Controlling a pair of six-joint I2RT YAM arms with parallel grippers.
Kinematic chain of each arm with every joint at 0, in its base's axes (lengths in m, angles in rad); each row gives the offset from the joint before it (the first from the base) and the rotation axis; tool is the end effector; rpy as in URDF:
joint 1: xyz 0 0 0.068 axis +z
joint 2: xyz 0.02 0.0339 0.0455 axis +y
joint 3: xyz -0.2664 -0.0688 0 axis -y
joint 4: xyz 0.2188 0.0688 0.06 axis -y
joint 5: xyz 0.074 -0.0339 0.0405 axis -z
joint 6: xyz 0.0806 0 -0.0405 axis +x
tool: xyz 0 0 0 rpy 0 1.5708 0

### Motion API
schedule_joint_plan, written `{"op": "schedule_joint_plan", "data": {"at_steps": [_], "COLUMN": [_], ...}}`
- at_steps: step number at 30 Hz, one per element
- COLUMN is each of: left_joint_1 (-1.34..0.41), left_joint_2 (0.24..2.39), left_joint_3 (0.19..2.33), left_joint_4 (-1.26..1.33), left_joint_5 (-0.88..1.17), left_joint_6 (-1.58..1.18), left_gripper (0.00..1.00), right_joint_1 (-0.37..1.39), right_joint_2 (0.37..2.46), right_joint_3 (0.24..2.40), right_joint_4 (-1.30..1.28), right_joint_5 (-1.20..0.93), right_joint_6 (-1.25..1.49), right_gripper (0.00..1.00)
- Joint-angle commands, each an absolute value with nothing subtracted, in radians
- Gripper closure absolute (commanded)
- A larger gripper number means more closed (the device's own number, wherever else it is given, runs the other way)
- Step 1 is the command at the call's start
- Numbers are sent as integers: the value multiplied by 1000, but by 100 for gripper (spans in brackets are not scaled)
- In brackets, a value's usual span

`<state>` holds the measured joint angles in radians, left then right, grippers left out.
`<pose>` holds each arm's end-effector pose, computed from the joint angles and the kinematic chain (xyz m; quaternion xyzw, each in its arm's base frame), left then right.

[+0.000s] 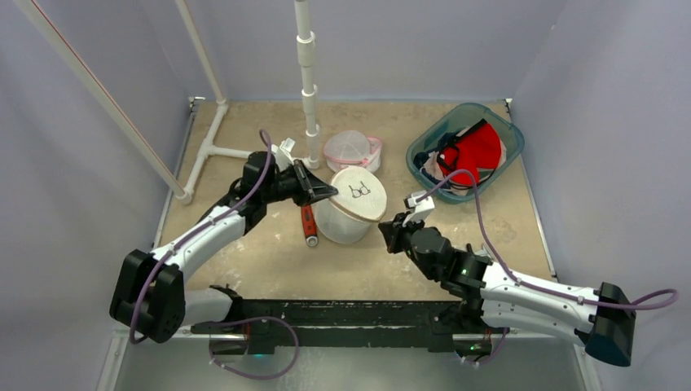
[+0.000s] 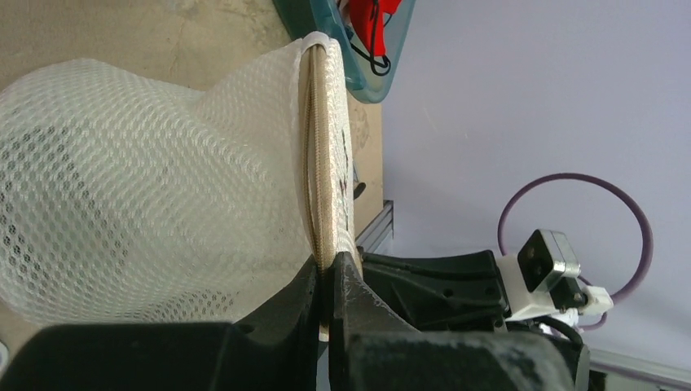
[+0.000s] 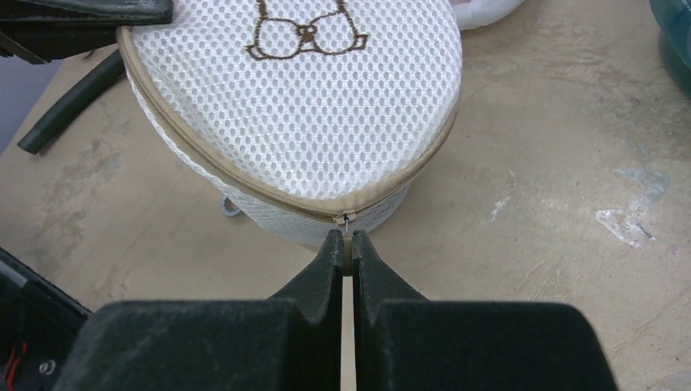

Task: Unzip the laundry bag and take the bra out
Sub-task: Unzip the laundry bag at the center of the board.

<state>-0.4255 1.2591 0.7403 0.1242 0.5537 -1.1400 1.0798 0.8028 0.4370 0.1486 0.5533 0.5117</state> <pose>0.2463 -0.1582 0.2559 -0.1378 0.8028 -0.5376 0.2180 0.1316 0.1564 0.2522 -0.0460 0.7678 0.2814 0.5737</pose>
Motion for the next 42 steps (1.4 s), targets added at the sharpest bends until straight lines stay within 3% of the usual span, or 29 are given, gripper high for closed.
{"op": "schedule_joint_plan", "data": {"at_steps": [1, 4, 5, 7, 9, 11, 12, 20, 24, 31, 42], "left_joint_1": [-367, -357, -356, -356, -356, -356, -356, -393, -593, -940, -1042], "left_joint_2": [1262, 1298, 1306, 1286, 1220, 1147, 1110, 781, 689, 907, 1184], "left_joint_3": [812, 847, 875, 877, 824, 802, 804, 711, 645, 742, 785], "left_joint_4": [150, 65, -44, -122, -87, -105, -119, -266, -281, -258, -55], "left_joint_5": [687, 681, 623, 529, 491, 421, 398, 161, -59, -331, -373], "left_joint_6": [-1033, -944, -884, -840, -883, -923, -939, -1293, -1505, -1580, -1661], "left_gripper": [100, 100, 94, 63, 41, 28, 26, 25, 26, 26, 32], "right_joint_1": [1079, 1078, 1080, 1079, 1079, 1080, 1080, 1081, 1081, 1080, 1081], "right_joint_2": [797, 816, 822, 826, 826, 825, 826, 833, 833, 841, 805], "right_joint_3": [428, 428, 429, 430, 430, 435, 441, 463, 462, 463, 453], "right_joint_4": [159, 158, 165, 184, 194, 199, 200, 197, 197, 199, 175], "right_joint_5": [658, 673, 675, 695, 681, 667, 664, 648, 652, 652, 648], "right_joint_6": [540, 551, 552, 533, 524, 509, 504, 481, 475, 475, 479], "right_gripper": [100, 100, 100, 100, 100, 100, 100, 100, 100, 100, 100]}}
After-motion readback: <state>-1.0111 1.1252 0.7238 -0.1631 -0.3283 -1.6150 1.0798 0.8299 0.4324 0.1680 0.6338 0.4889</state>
